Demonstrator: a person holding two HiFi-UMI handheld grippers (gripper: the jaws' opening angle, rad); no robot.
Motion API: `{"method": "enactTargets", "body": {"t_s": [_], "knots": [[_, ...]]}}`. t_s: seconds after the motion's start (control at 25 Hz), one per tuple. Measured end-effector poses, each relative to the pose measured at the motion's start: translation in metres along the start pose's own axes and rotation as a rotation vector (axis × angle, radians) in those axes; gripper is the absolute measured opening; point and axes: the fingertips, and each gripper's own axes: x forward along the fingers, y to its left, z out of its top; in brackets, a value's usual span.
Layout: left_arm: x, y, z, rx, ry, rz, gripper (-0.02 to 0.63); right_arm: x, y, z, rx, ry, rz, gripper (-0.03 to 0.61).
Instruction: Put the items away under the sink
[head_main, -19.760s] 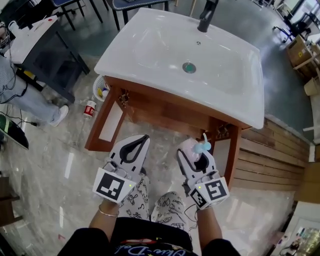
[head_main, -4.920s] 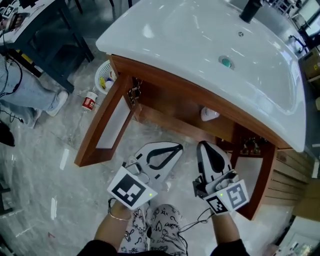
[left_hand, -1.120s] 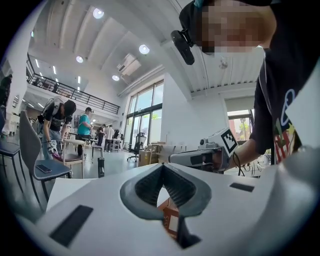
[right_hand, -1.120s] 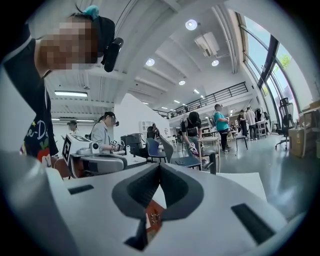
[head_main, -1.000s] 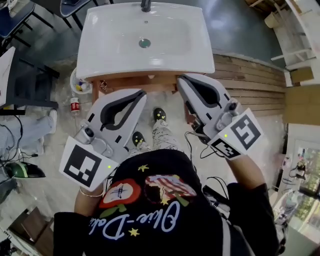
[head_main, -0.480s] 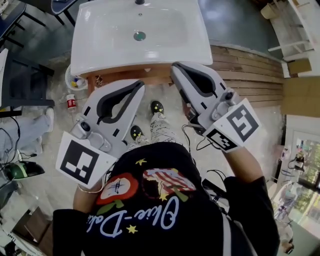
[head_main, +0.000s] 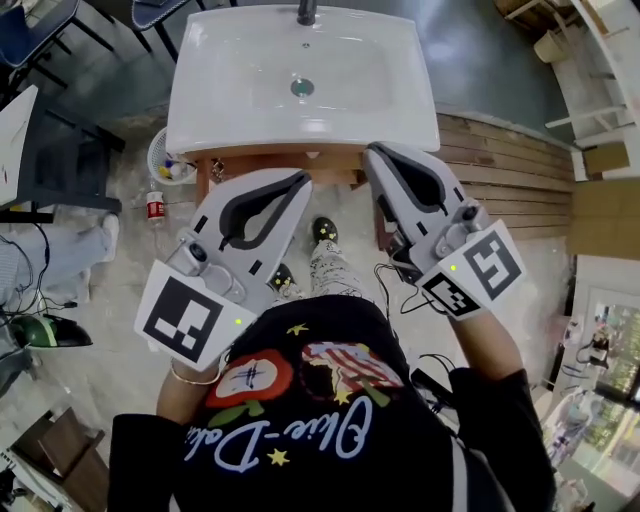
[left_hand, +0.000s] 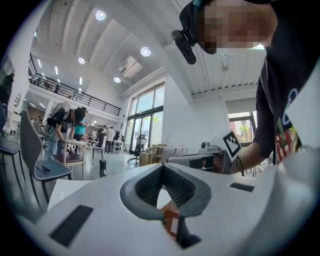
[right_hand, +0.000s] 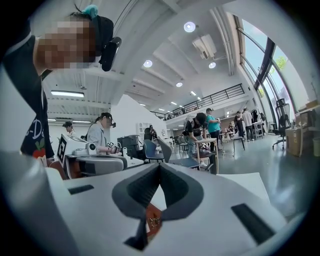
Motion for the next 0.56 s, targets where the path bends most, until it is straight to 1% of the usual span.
{"method": "enactTargets", "body": {"t_s": [0.16, 0.36, 0.56], "knots": [[-0.009, 0.003, 0.002, -0.014, -0.006, 0.011, 0.008, 0.003, 0.008, 0.003, -0.007, -0.003, -0.004, 0.008], [-0.015, 0.005, 0.005, -0.002, -0.019, 0.035, 0.008, 0.003, 0.016, 0.006, -0.023, -0.015, 0.007, 0.007], [-0.022, 0.0, 0.004, -0.013, -0.022, 0.044, 0.008, -0.003, 0.027, 0.003, -0.012, -0.012, 0.003, 0.008]]}}
